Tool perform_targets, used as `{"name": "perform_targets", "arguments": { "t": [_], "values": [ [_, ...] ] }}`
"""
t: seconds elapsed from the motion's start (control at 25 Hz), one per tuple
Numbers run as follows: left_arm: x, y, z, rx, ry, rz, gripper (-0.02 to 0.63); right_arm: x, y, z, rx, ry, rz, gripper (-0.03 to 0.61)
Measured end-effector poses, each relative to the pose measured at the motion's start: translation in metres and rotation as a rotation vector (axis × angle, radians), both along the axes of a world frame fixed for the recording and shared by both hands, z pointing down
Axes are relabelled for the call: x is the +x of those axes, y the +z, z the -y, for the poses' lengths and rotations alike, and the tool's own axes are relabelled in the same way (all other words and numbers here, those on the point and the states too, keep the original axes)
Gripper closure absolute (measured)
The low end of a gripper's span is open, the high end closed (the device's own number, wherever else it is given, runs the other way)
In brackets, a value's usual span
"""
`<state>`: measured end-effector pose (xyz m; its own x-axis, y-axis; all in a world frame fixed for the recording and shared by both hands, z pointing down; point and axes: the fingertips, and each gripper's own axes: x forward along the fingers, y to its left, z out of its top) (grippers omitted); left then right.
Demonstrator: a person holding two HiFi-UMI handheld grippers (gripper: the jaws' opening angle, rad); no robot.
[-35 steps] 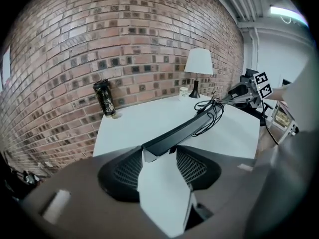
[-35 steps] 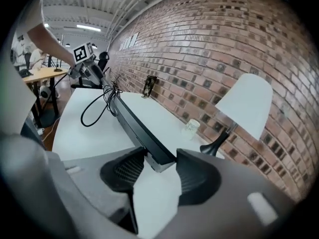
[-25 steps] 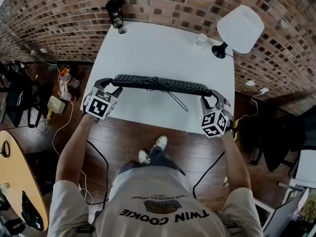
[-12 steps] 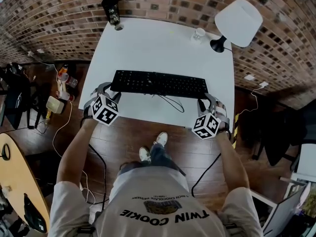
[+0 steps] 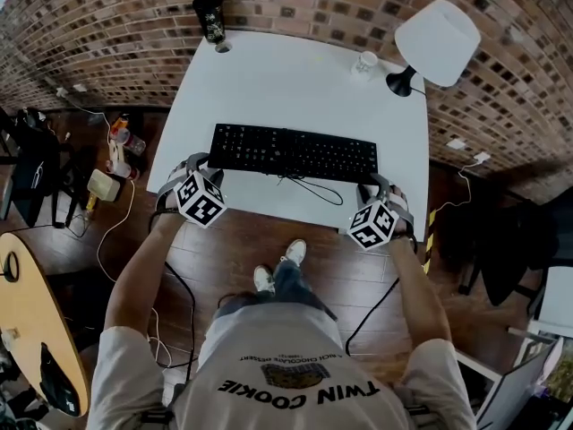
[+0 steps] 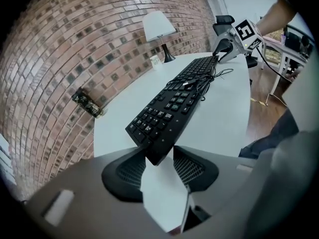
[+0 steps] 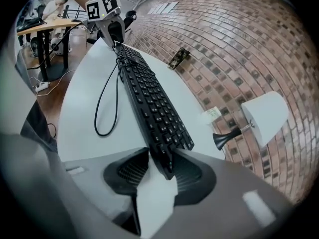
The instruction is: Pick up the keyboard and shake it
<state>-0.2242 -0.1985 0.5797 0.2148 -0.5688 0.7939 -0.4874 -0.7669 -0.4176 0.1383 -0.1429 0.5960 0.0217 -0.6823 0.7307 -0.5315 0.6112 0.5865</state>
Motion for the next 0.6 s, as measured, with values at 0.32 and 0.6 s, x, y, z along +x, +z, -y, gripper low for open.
{"name": "perform_targets", "arguments": {
  "t": [0.32, 0.6],
  "values": [
    [0.014, -0.013, -0.03, -0.007, -0.006, -0.091, 0.459, -0.017, -0.017, -0.02, -0.028, 0.04, 0.062, 0.431],
    [0.061, -0.037, -0.072, -0.015, -0.006, -0.272, 0.487, -0.066, -0.048, -0.064, -0.062, 0.124, 0.302, 0.431]
  ]
}}
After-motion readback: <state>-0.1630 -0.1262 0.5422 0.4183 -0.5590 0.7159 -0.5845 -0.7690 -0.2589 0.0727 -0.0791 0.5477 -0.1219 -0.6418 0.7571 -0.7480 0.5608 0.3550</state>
